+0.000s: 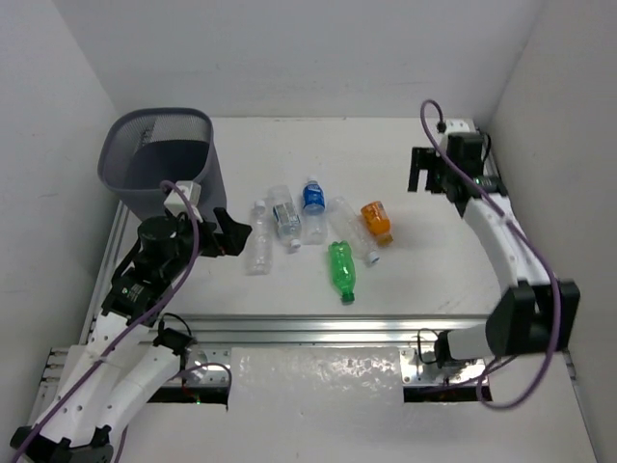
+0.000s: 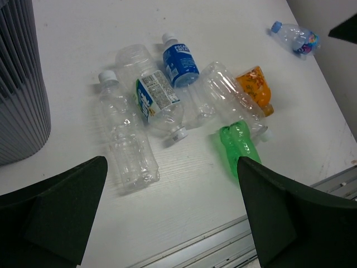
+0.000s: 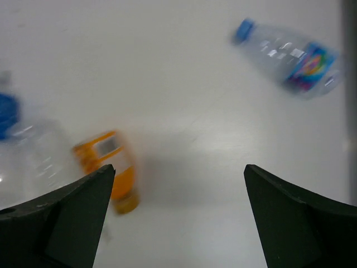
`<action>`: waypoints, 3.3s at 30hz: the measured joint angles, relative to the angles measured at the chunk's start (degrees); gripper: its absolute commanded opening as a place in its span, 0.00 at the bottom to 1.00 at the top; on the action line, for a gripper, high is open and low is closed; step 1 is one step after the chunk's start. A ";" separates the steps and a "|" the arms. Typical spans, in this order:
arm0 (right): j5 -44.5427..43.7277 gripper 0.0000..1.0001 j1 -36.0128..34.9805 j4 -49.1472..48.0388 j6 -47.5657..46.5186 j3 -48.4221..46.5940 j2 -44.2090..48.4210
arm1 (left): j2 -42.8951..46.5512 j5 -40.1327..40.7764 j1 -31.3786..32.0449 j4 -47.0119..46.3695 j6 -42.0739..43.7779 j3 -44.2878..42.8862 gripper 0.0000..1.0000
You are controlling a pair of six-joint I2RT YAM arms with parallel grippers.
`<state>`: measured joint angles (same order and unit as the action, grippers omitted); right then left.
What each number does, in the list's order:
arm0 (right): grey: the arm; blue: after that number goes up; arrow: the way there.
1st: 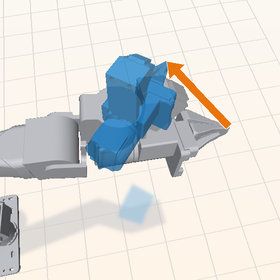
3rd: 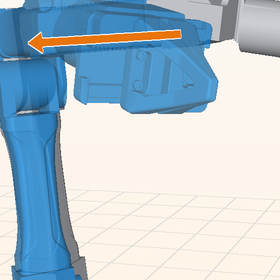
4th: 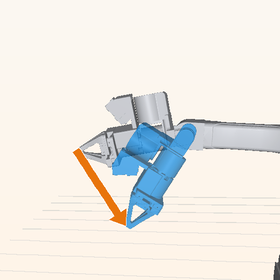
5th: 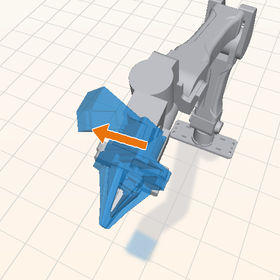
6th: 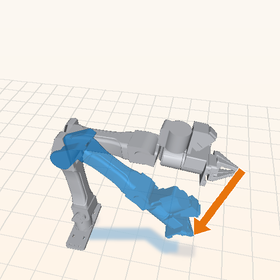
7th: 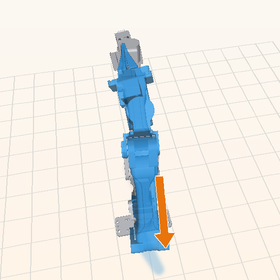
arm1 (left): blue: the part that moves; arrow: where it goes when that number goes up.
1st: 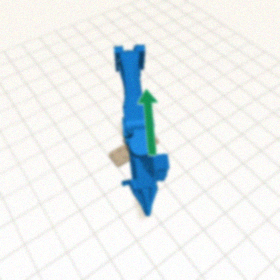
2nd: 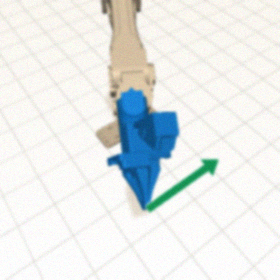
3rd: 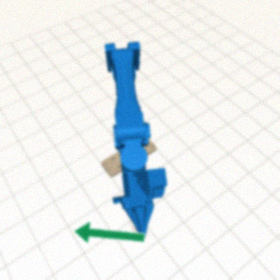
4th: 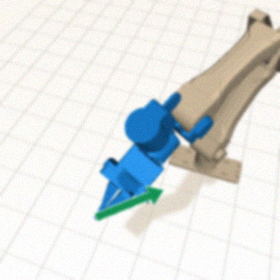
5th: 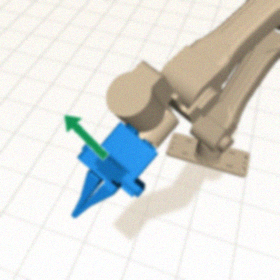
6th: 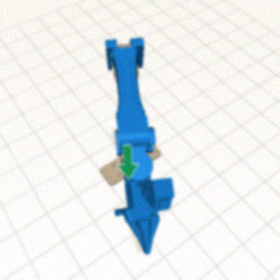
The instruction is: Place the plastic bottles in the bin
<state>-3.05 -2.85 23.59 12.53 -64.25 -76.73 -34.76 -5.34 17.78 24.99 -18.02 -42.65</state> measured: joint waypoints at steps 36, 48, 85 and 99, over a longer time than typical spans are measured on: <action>-2.21 0.39 14.08 0.31 -38.34 -42.95 -59.47 | -1.64 10.64 3.69 1.81 -0.09 -0.09 1.00; 6.78 0.09 0.57 -3.45 -18.93 -19.15 -39.98 | -1.57 7.80 3.69 1.68 -0.57 -0.22 1.00; 40.44 0.99 -36.94 -78.18 49.48 23.91 11.80 | -9.97 -18.47 25.68 -36.70 -13.40 2.64 0.00; -5.07 0.99 -26.40 -20.57 16.90 11.10 25.22 | -25.18 52.02 9.16 12.13 -14.45 -40.44 0.11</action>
<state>-8.12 -29.26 3.03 29.43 -53.15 -51.51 -59.94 46.68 26.94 37.12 -32.47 -83.09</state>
